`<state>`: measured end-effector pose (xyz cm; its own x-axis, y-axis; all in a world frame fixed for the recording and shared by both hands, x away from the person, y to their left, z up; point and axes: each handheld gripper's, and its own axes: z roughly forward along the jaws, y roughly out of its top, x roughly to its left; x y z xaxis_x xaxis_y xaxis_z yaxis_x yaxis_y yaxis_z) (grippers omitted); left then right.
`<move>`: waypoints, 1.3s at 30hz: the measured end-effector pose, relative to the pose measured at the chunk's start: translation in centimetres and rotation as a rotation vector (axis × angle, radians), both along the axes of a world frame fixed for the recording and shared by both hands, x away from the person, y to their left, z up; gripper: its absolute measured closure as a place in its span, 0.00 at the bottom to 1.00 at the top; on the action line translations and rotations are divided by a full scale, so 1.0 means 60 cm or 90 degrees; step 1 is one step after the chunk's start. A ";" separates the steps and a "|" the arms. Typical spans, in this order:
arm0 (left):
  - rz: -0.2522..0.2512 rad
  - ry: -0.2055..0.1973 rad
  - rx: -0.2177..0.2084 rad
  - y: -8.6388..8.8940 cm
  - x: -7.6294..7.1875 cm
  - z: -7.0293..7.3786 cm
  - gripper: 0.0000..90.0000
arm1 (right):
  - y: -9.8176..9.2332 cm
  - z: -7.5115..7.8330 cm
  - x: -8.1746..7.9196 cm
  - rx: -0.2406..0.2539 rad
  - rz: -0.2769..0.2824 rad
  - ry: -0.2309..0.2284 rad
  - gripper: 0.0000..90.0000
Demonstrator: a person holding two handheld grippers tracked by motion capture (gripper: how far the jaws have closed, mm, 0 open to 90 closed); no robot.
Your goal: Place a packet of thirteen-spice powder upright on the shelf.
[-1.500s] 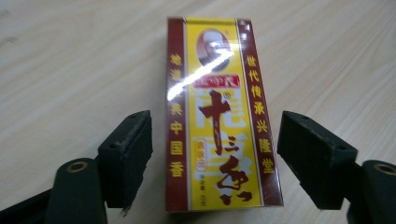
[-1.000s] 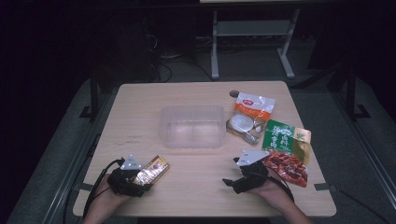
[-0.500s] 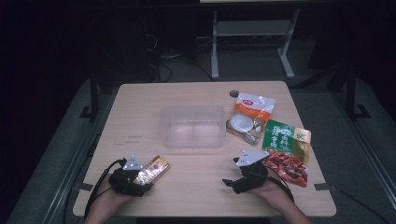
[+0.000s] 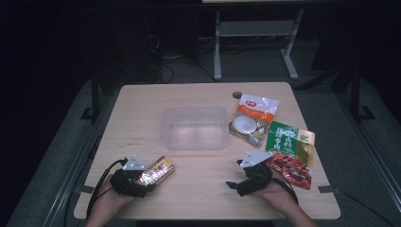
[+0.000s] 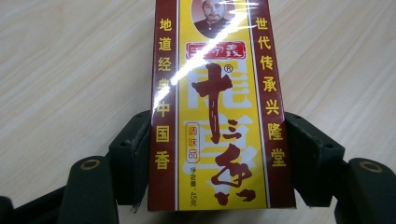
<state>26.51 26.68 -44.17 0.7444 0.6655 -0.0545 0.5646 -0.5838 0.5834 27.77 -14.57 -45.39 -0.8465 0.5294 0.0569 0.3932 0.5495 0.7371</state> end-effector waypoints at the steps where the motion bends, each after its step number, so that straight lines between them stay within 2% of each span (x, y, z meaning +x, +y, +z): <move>1: -0.013 -0.003 -0.017 -0.003 0.002 0.003 0.35 | -0.002 0.004 0.001 0.005 0.006 0.002 0.14; 8: -0.056 -0.006 -0.046 -0.019 0.013 0.016 0.36 | -0.002 0.007 -0.001 0.012 0.026 0.005 0.14; 9: -0.077 -0.010 -0.056 -0.024 0.020 0.020 0.35 | -0.002 0.010 -0.001 0.022 0.036 0.005 0.14; 10: -0.077 -0.010 -0.056 -0.024 0.020 0.020 0.35 | -0.002 0.010 -0.001 0.022 0.036 0.005 0.14; 11: -0.098 -0.012 -0.059 -0.028 0.027 0.024 0.35 | -0.003 0.014 0.000 0.029 0.044 0.006 0.14; 12: -0.098 -0.012 -0.059 -0.028 0.027 0.024 0.35 | -0.003 0.014 0.000 0.029 0.044 0.006 0.14; 14: -0.119 -0.009 -0.073 -0.032 0.033 0.026 0.36 | -0.004 0.017 0.003 0.037 0.053 0.004 0.14; 15: -0.151 -0.014 -0.084 -0.037 0.037 0.028 0.36 | -0.004 0.020 0.006 0.047 0.062 -0.001 0.14; 16: -0.151 -0.014 -0.084 -0.037 0.037 0.028 0.35 | -0.004 0.020 0.006 0.047 0.062 -0.001 0.14; 17: -0.167 -0.014 -0.089 -0.040 0.040 0.029 0.35 | -0.002 0.022 0.008 0.051 0.071 -0.003 0.14; 19: -0.177 -0.015 -0.088 -0.043 0.041 0.030 0.35 | 0.002 0.024 0.010 0.056 0.083 0.001 0.14; 21: -0.187 -0.018 -0.097 -0.047 0.044 0.032 0.35 | 0.003 0.024 0.011 0.061 0.095 0.004 0.14; 22: -0.192 -0.019 -0.102 -0.049 0.044 0.034 0.35 | 0.005 0.027 0.012 0.083 0.117 0.009 0.14; 25: -0.207 -0.029 -0.110 -0.056 0.049 0.042 0.35 | 0.008 0.028 0.014 0.095 0.132 0.012 0.13; 26: -0.218 -0.037 -0.108 -0.061 0.053 0.046 0.35 | 0.012 0.031 0.017 0.083 0.132 0.010 0.13; 28: -0.225 -0.041 -0.110 -0.065 0.056 0.049 0.35 | 0.014 0.033 0.020 0.083 0.133 0.009 0.14; 29: -0.234 -0.042 -0.118 -0.069 0.060 0.051 0.35 | 0.016 0.034 0.024 0.087 0.135 0.010 0.14; 33: -0.266 -0.052 -0.117 -0.079 0.071 0.056 0.35 | 0.019 0.039 0.040 0.105 0.158 0.016 0.15; 35: -0.283 -0.054 -0.124 -0.084 0.078 0.057 0.35 | 0.022 0.043 0.046 0.095 0.165 0.011 0.15; 38: -0.303 -0.055 -0.135 -0.090 0.087 0.060 0.35 | 0.025 0.051 0.057 0.114 0.179 0.011 0.15; 39: -0.311 -0.057 -0.138 -0.092 0.090 0.062 0.35 | 0.027 0.055 0.061 0.110 0.185 0.008 0.15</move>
<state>31.93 21.17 -40.48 0.9725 0.2207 -0.0742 0.1997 -0.6265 0.7534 31.41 -12.94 -42.10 -0.9591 0.2483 0.1358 0.2482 0.5075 0.8251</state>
